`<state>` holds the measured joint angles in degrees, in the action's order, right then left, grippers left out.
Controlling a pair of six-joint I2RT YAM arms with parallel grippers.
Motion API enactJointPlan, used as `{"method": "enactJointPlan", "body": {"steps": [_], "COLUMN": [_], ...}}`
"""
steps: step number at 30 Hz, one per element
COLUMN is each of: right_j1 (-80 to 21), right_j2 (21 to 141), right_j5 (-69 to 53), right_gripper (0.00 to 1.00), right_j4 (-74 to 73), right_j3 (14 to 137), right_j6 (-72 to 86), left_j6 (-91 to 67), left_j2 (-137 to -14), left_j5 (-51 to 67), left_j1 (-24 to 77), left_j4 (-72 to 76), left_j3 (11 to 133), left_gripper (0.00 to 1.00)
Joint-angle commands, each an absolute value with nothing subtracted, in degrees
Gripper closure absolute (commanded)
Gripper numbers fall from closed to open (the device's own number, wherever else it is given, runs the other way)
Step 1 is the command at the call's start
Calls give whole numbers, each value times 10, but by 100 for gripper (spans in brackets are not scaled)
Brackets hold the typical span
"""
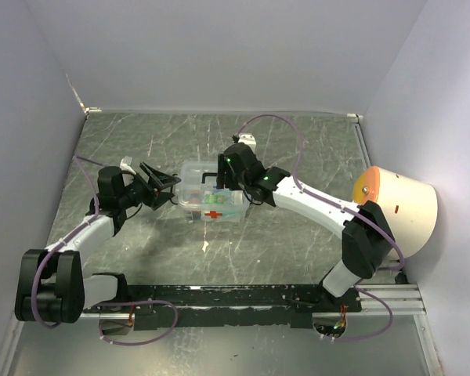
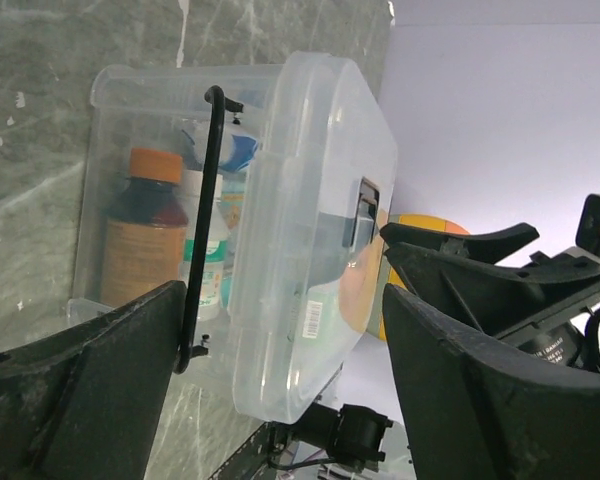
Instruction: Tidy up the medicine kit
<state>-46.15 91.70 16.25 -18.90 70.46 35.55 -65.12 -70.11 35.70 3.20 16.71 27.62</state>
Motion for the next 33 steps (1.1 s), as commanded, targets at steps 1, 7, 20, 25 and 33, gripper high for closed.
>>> {"method": "enactJointPlan", "body": {"steps": [1,7,20,25,33], "right_j1": [-465,-465,-465,-469,-474], "right_j2": [941,946,957,971,985], "right_j5": [154,152,150,147,152], "right_gripper": [38,38,39,41,41], "right_j4": [-220,-218,-214,-225,-234], "right_j3": [710,711,711,722,718], "right_j6": [358,361,359,346,342], "left_j6": [-613,-547,-495,-450,-412], "left_j2": [-669,-646,-639,-644,-668], "left_j5": [376,366,315,237,150], "left_j1": [32,45,98,128,142], "left_j4": [131,33,-37,-113,-183], "left_j3": [290,318,367,398,413], "left_gripper": [13,15,29,36,47]}}
